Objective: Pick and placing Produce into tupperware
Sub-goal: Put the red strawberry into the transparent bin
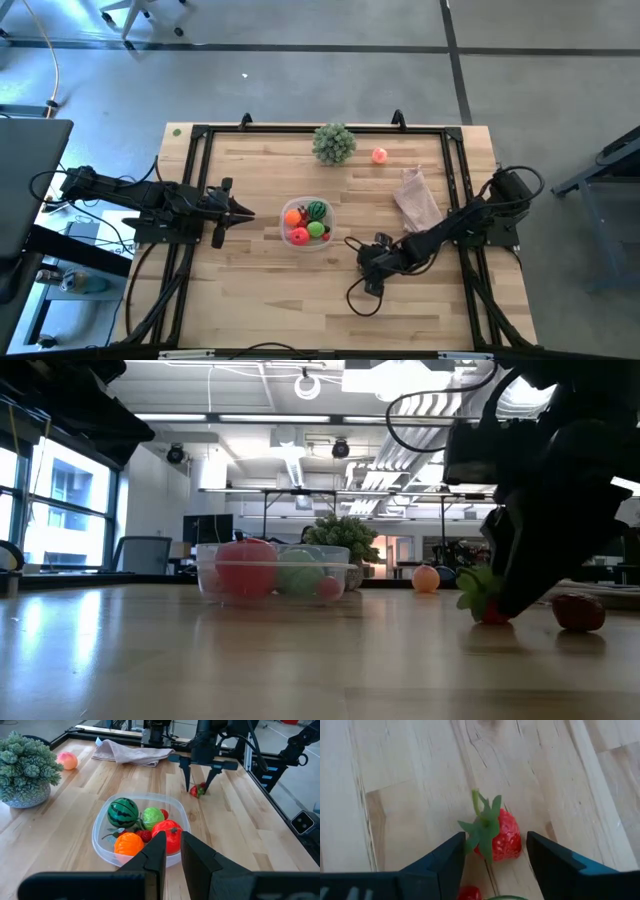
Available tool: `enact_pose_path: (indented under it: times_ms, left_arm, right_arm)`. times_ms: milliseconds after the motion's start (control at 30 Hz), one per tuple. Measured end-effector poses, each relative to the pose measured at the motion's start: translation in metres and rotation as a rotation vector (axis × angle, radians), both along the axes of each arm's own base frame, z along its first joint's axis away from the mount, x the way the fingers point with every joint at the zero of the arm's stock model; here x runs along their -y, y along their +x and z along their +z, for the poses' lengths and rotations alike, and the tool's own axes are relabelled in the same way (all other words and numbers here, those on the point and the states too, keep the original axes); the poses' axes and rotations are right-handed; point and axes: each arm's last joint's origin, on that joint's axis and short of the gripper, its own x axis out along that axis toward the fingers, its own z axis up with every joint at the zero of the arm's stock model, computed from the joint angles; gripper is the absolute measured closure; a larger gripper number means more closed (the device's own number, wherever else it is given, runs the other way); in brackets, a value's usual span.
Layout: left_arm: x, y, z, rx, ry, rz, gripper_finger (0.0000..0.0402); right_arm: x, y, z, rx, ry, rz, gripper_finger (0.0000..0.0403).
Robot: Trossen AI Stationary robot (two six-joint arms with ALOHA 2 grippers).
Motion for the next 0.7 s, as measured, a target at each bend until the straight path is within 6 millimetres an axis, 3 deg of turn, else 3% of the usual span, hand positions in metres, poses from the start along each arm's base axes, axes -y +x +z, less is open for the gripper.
enact_pose_path:
  times_ms: [433,700]
  left_arm:
    - [0.0000,0.0000,-0.0001,0.000,0.000,0.000,0.0355]
    - [0.0001,0.0000,-0.0001,0.000,0.000,-0.001,0.0355]
  right_arm:
    - [0.0081,0.0042,0.0005,0.007,-0.019,0.002,0.0263]
    - [0.0080,0.0051,0.0010,0.023,-0.035,0.006,0.0271]
